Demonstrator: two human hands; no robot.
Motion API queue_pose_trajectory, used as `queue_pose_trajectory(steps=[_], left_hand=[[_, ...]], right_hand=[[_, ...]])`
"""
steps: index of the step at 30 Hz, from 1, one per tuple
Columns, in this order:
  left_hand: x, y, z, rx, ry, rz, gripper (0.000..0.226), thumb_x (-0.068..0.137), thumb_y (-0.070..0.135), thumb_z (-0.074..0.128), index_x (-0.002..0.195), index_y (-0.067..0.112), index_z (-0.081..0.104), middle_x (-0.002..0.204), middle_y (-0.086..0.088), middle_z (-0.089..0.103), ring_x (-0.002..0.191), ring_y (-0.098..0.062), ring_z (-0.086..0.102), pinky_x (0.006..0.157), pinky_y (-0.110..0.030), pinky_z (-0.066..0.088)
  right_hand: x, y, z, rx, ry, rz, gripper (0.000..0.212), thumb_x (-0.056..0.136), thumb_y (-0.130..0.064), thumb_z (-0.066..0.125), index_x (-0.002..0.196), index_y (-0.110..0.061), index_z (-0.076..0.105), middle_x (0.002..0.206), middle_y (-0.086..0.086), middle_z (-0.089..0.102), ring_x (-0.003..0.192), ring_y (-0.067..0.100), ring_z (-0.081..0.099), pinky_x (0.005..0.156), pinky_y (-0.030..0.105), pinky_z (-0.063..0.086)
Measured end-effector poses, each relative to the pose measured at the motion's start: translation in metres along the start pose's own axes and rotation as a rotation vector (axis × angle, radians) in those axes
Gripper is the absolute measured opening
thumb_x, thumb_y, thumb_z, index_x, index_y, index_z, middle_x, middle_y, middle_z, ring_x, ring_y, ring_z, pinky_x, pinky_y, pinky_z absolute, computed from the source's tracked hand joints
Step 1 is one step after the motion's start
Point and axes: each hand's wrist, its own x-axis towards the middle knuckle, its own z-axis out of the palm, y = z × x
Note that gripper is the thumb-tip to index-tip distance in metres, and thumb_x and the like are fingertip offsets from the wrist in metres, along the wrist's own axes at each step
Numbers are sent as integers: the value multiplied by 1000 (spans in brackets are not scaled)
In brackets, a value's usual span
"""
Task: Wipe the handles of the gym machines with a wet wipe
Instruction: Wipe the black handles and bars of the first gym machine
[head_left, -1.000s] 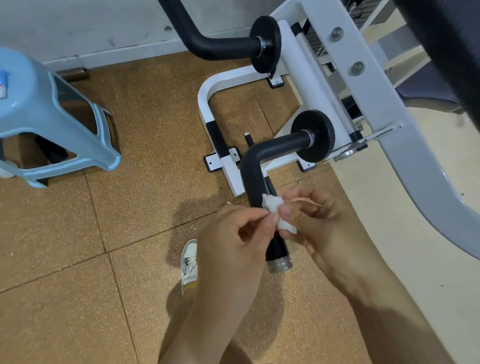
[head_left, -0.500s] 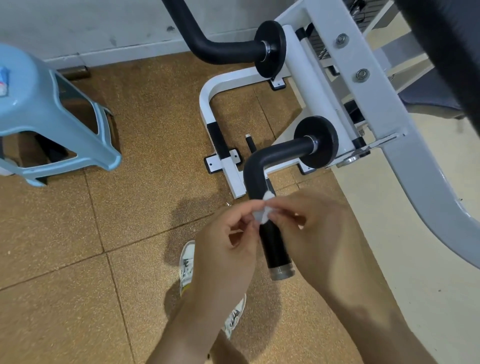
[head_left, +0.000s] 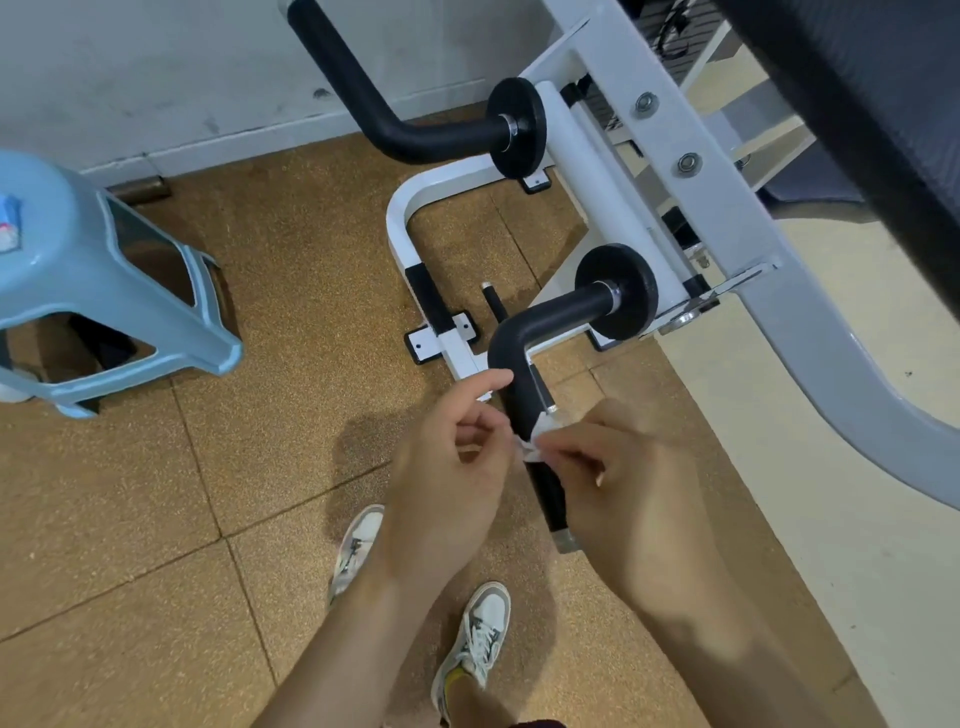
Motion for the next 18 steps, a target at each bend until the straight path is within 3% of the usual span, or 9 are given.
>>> queue_pose_trajectory(steps=[2,5,8,11,16,18], left_hand=[[9,0,-6,8,-29,2,34,91,18,60,117,41,58,84,17,64,86,1,60,74,-6,44],[24,1,-12,45,-76,35,29,90,21,63,114,39,61,81,19,63,82,4,60,72,-7,46],[37,2,-22,90,-167,67,28,89,17,64,110,36,61,81,13,61,82,5,57,70,-7,46],[49,3,-30,123,-260,61,28,89,18,64,108,37,59,85,12,61,83,5,56,70,-8,44],[71,7,-41,131,-354,109,23,90,17,63,107,32,61,88,17,61,87,15,53,70,0,40],[79,7,-46,113,-384,128,18,91,17,62,102,30,64,91,17,64,88,12,57,73,-3,43]], right_hand=[[7,-1,4,-45,18,13,13,79,-8,69,74,-19,75,70,-6,58,63,12,51,53,26,44],[37,-6,18,-99,81,60,14,78,-4,69,77,-17,75,72,-5,59,66,11,51,54,23,43],[30,-11,19,-103,60,105,17,76,2,68,75,-14,74,71,1,63,64,19,57,55,36,50],[31,-19,21,-110,62,146,20,73,3,71,77,-16,74,69,-1,64,61,18,58,53,36,50],[48,-27,33,-79,161,249,21,77,0,72,82,-20,76,75,-6,66,66,11,58,56,26,48],[36,-36,35,-130,132,261,22,75,4,71,78,-17,74,72,-2,62,62,14,56,51,31,46]])
